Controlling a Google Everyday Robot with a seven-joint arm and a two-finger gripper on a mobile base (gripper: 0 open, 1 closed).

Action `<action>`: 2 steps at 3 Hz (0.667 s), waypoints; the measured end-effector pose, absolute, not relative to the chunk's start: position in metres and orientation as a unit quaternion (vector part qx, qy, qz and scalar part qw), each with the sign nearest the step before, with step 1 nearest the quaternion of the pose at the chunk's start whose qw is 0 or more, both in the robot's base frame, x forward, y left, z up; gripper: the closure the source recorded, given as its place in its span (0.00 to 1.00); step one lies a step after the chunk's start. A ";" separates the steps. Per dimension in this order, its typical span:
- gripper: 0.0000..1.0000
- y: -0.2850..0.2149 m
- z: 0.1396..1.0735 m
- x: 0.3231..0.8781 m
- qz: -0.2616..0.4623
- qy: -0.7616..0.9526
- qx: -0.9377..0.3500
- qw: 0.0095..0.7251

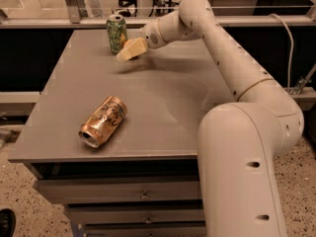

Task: Move orange near green can

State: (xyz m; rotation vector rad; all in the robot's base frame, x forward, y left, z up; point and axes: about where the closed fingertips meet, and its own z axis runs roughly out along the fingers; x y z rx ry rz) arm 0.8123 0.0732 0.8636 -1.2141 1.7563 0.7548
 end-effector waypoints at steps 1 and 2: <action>0.00 0.069 0.865 0.812 0.301 0.702 -0.484 0.427; 0.00 0.006 0.885 0.800 0.282 0.703 -0.464 0.459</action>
Offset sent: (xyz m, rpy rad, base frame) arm -0.0470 -0.1845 0.0567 0.0630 -0.1494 -0.1921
